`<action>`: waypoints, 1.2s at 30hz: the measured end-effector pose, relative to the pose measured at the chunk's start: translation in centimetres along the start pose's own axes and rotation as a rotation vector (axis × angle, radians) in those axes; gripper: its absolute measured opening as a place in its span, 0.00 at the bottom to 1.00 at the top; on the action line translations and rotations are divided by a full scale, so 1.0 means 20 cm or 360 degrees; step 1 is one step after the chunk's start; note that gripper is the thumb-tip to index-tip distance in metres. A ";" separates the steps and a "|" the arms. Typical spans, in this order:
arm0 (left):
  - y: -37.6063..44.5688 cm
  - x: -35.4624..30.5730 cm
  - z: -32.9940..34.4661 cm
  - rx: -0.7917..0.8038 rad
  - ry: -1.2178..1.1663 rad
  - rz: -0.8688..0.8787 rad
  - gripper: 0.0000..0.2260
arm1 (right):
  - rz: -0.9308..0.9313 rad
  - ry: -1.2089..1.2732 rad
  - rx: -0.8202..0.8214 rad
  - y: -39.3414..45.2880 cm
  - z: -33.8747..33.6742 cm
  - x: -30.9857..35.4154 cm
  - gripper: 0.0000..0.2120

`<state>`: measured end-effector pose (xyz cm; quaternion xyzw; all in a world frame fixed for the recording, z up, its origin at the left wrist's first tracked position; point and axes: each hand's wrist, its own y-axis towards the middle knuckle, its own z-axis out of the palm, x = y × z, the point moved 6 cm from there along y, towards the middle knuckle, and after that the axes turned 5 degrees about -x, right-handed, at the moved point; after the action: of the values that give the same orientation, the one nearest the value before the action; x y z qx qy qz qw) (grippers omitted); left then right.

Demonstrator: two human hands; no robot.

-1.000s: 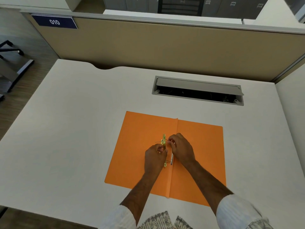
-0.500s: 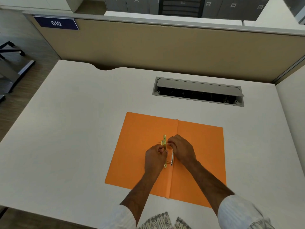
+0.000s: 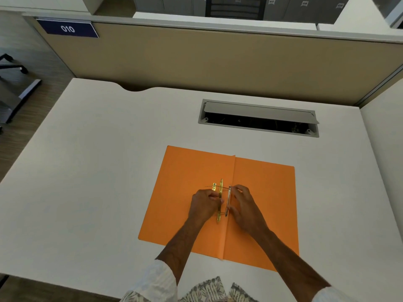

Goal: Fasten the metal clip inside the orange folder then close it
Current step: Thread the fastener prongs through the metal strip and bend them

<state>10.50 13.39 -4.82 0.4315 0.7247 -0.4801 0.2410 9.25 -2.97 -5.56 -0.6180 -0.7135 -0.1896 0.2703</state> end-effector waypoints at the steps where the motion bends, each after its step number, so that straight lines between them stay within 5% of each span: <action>1: 0.01 -0.01 0.00 0.0017 0.0001 -0.0014 0.12 | 0.0011 -0.0017 0.0048 -0.03 0.01 -0.01 0.29; 11: 0.00 -0.09 0.08 0.0098 0.0115 0.0001 0.02 | -0.0054 -0.0041 0.0266 -0.11 0.03 -0.02 0.45; 23: -0.07 -0.13 0.15 -0.0191 0.0388 0.0103 0.09 | -0.0130 -0.0368 0.0263 -0.10 0.00 0.02 0.46; 36: 0.03 -0.10 0.10 -0.0056 0.0216 0.0180 0.09 | -0.0113 -0.0597 0.0342 -0.11 0.03 0.06 0.42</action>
<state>11.89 10.95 -4.40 0.4990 0.7222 -0.4225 0.2256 6.91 -2.04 -5.26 -0.5846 -0.7887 -0.0037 0.1903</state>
